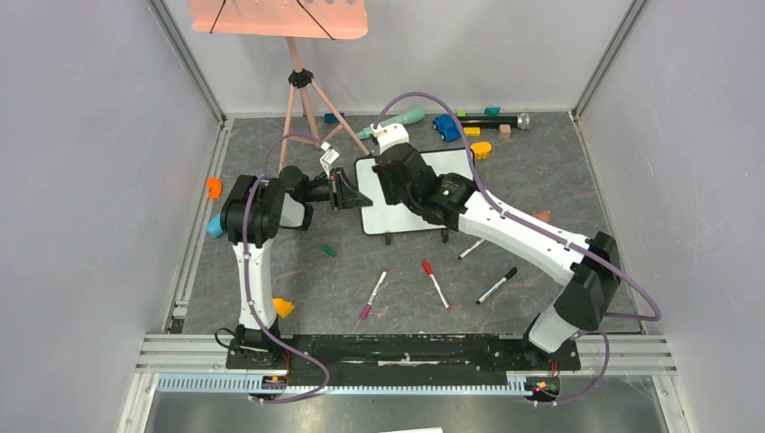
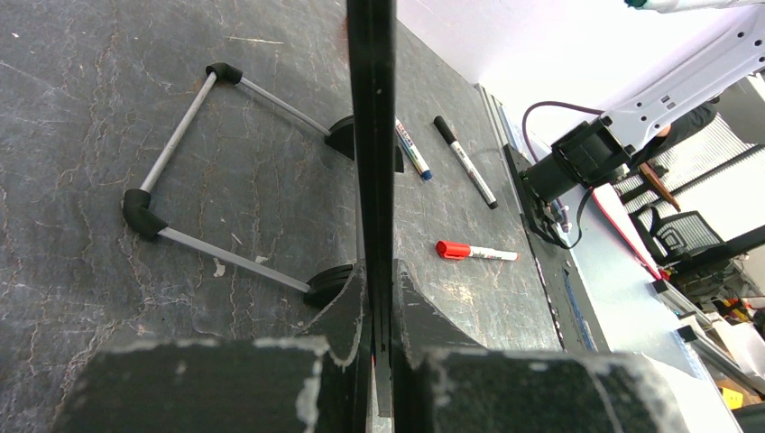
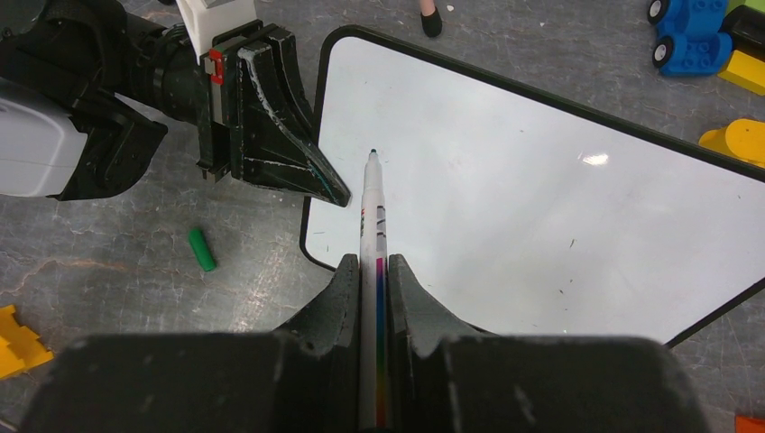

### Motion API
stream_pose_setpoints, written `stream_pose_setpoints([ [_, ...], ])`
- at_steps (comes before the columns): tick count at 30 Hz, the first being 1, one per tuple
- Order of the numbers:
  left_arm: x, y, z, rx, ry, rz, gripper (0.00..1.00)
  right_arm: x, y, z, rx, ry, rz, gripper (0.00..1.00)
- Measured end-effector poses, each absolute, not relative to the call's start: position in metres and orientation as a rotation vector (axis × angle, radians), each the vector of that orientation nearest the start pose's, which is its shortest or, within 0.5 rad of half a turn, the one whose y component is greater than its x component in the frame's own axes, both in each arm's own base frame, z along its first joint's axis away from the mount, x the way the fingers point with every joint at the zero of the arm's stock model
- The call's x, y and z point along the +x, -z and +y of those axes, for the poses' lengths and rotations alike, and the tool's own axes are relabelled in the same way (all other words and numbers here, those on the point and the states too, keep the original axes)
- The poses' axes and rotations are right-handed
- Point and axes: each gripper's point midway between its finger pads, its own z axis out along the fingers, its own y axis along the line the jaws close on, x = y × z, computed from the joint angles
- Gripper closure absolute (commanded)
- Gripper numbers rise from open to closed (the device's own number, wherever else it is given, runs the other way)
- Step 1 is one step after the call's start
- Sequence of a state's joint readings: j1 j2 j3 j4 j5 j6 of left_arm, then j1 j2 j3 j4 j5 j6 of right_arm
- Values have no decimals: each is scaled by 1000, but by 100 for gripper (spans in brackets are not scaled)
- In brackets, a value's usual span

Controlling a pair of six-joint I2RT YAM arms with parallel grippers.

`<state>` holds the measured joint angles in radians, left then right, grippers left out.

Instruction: Write a sentence on the whiteboard

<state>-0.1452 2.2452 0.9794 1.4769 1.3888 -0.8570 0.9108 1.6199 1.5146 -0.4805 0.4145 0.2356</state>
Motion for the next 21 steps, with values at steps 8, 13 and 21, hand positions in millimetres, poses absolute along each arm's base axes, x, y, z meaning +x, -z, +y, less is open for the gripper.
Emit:
stream_pose_setpoints([
  [8,365,-93,-233,779,1673,1637,98,330,-246,325,-472,-240,2057,100],
  [13,365,-93,-233,780,1673,1637,98,331,-245,325,-471,-239,2057,100],
  [21,365,-93,-233,780,1673,1637,98,329,-240,323,-479,-228,2070,100],
])
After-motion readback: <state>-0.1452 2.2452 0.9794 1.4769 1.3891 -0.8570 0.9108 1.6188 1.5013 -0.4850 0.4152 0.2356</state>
